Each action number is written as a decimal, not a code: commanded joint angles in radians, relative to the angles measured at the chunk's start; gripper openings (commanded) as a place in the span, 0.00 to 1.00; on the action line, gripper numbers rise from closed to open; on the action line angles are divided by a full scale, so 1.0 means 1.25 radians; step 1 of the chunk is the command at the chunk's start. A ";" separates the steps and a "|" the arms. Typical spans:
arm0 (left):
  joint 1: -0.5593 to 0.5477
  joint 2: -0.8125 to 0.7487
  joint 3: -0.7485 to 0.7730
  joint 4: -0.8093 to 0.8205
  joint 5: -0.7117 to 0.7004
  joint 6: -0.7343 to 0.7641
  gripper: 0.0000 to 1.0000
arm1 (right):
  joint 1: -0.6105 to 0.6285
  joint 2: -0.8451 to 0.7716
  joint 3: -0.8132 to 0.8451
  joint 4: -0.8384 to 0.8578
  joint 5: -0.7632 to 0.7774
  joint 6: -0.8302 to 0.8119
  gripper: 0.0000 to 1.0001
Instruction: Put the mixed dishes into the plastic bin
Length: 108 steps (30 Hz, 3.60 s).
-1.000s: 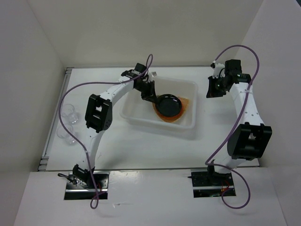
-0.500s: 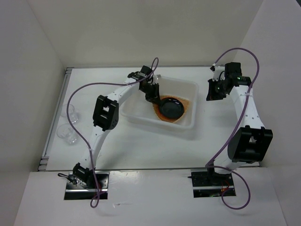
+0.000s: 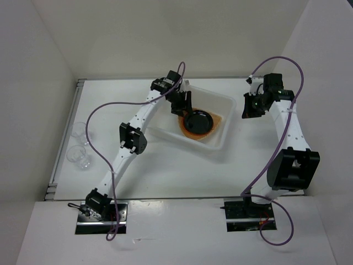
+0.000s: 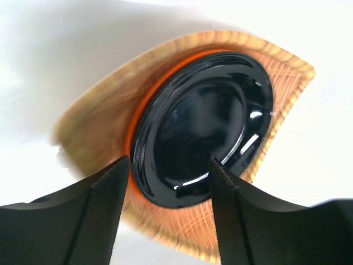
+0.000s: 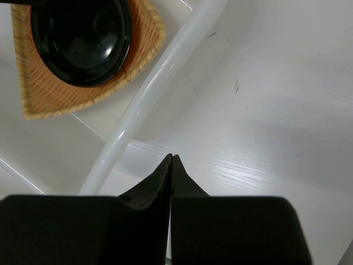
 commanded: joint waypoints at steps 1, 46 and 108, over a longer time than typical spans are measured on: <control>0.027 -0.064 0.072 -0.100 -0.124 -0.004 0.67 | -0.002 -0.009 -0.010 0.005 -0.017 -0.006 0.00; 0.607 -0.758 -1.111 0.212 -0.500 -0.030 0.84 | -0.002 0.006 -0.175 0.081 -0.073 0.018 0.59; 0.044 -0.334 -0.492 0.260 -0.348 0.128 0.03 | -0.002 0.037 -0.182 0.089 -0.018 0.018 0.59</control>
